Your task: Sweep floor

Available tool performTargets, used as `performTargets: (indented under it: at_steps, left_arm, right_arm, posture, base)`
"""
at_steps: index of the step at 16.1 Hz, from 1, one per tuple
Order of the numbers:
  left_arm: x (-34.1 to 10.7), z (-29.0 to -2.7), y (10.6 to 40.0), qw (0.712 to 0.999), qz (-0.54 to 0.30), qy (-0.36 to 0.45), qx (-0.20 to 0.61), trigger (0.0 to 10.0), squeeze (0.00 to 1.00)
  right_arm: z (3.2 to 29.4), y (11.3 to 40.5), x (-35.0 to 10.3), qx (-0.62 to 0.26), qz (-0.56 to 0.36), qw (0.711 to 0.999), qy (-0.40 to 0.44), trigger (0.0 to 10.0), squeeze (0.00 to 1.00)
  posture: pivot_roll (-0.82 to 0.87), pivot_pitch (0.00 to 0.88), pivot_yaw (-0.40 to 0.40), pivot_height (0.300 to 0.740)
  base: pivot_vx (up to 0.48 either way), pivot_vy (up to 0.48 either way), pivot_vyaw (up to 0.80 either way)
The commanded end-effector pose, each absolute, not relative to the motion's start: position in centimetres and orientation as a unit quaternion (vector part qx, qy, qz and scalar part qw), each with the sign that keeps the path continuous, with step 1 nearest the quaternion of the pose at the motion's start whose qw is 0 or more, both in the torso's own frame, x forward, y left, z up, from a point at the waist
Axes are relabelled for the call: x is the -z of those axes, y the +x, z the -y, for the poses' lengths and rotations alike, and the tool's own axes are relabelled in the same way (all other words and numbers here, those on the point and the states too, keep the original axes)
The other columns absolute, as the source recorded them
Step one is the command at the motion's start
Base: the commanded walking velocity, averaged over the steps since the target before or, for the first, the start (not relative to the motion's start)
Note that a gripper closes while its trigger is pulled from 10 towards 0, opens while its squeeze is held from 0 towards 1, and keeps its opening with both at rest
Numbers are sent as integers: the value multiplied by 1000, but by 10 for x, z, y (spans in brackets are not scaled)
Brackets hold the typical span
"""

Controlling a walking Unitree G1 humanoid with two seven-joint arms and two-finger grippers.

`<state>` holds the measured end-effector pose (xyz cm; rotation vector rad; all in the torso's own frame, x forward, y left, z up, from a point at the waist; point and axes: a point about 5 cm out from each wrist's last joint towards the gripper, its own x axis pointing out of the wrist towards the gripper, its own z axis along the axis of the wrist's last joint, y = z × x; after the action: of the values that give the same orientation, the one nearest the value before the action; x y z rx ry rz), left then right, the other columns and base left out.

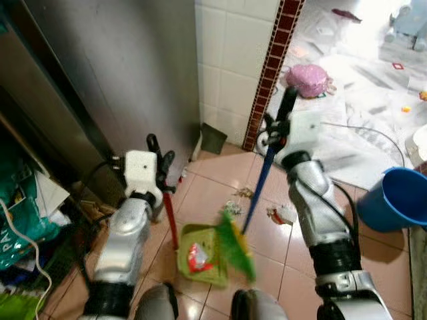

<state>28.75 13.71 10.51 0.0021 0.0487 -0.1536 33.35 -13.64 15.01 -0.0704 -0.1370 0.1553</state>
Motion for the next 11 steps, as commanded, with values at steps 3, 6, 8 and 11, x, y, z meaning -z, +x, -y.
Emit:
performTargets:
  at_steps: [3, 6, 8, 11]
  left_arm:
    - [-122, -138, 280, 997, 1, -20, 80, 10000, 0]
    - [-128, -138, 277, 996, 4, -37, 82, 10000, 0]
    - [-131, -137, 278, 995, 6, -38, 87, 10000, 0]
    - [-132, -134, 280, 995, 4, -39, 91, 10000, 0]
  right_arm:
    - [151, 326, -137, -40, 62, 996, -58, 10000, 0]
    - [165, 321, -119, -1, 30, 998, -62, 10000, 0]
    - [166, 323, -119, 0, 31, 998, -61, 10000, 0]
    - [165, 328, -123, 5, 40, 997, -66, 10000, 0]
  posture:
    - [3, 90, 11, 740]
    - [-12, 81, 10, 740]
    - [-15, 85, 8, 740]
    - [-25, 88, 2, 740]
  base:
    - [0, 0, 0]
    - [0, 0, -267]
    - [0, 0, -800]
    - [0, 0, -800]
